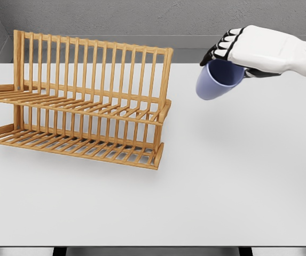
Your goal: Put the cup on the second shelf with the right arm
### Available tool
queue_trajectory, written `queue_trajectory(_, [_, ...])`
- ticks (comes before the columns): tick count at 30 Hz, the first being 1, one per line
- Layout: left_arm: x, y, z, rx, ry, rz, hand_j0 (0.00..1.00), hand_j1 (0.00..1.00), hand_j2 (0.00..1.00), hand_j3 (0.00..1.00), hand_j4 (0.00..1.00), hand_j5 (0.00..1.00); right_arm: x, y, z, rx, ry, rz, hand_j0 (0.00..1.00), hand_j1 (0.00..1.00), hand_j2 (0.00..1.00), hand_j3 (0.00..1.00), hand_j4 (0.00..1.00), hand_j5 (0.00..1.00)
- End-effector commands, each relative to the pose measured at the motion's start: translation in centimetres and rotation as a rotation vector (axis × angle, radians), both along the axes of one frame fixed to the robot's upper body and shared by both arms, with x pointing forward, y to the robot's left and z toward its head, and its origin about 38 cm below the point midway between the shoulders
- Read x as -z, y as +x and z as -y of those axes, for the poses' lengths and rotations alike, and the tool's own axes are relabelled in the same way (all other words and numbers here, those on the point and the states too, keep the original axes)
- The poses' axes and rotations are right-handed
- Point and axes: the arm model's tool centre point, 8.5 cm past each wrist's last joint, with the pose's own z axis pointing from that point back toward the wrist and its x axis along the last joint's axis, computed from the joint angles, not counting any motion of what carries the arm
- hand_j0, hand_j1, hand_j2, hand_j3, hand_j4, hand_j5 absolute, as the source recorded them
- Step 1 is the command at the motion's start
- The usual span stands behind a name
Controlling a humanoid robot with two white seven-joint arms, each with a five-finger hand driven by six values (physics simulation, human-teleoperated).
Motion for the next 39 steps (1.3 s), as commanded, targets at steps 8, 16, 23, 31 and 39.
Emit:
queue_trajectory(8, [0.0,0.0,0.0,0.0,0.0,0.0,1.0,1.0,1.0,1.0,1.0,1.0,0.1,-0.2,-2.2,-0.061,0.04,0.006,0.68,0.68,0.68,0.68,0.68,0.68])
queue_trajectory(16, [0.0,0.0,0.0,0.0,0.0,0.0,1.0,1.0,1.0,1.0,1.0,1.0,0.3,-0.1,-4.8,-0.121,0.095,0.003,0.68,0.68,0.68,0.68,0.68,0.68])
queue_trajectory(23, [0.0,0.0,0.0,0.0,0.001,0.0,1.0,1.0,1.0,1.0,1.0,1.0,0.0,-0.1,-6.5,-0.156,0.124,0.009,0.68,0.68,0.68,0.68,0.68,0.68])
queue_trajectory(31, [0.0,0.0,0.0,0.0,0.0,0.0,1.0,1.0,1.0,1.0,1.0,1.0,-0.2,-0.1,-7.9,-0.187,0.128,0.01,0.68,0.68,0.68,0.68,0.68,0.68])
queue_trajectory(39, [0.0,0.0,0.0,0.0,0.0,0.0,1.0,1.0,1.0,1.0,1.0,1.0,0.0,-0.3,-9.7,-0.227,0.142,0.002,0.68,0.68,0.68,0.68,0.68,0.68])
